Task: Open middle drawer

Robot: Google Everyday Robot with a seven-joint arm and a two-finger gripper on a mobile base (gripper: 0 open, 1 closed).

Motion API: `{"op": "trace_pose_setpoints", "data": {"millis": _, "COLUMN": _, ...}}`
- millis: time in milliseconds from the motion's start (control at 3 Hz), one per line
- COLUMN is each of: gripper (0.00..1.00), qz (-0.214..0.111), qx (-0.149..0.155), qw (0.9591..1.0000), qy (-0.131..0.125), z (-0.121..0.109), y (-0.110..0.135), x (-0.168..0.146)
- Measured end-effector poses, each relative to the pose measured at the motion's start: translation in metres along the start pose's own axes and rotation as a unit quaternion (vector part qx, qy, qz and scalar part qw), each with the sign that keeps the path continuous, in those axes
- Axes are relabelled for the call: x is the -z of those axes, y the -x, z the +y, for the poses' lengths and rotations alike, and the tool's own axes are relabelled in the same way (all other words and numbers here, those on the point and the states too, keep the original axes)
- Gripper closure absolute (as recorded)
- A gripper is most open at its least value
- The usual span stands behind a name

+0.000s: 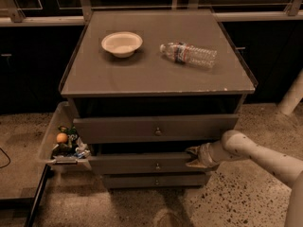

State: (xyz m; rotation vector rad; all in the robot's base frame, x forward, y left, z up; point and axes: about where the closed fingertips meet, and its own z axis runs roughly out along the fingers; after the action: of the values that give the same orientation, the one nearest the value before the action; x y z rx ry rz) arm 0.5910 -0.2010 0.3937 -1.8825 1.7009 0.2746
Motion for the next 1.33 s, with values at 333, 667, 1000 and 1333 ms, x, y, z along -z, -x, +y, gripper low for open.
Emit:
{"op": "trace_pose_setpoints", "data": {"millis": 333, "gripper": 0.89, "qz": 0.000, "qx": 0.000, "qw": 1.0000, "qy": 0.000, "z": -0.0018, "y": 0.0027, "x": 0.0039}}
{"op": "trace_pose_setpoints", "data": {"millis": 667, "gripper": 0.86, "qz": 0.000, "qx": 0.000, "qw": 1.0000, "qy": 0.000, "z": -0.0018, "y": 0.0027, "x": 0.0039}}
{"op": "trace_pose_setpoints", "data": {"millis": 1000, "gripper": 0.62, "qz": 0.000, "qx": 0.000, "qw": 1.0000, "qy": 0.000, "z": -0.0017, "y": 0.0026, "x": 0.0039}}
{"op": "trace_pose_setpoints", "data": {"millis": 1333, "gripper": 0.39, "qz": 0.001, "qx": -0.002, "qw": 1.0000, "qy": 0.000, "z": -0.0006, "y": 0.0019, "x": 0.0041}}
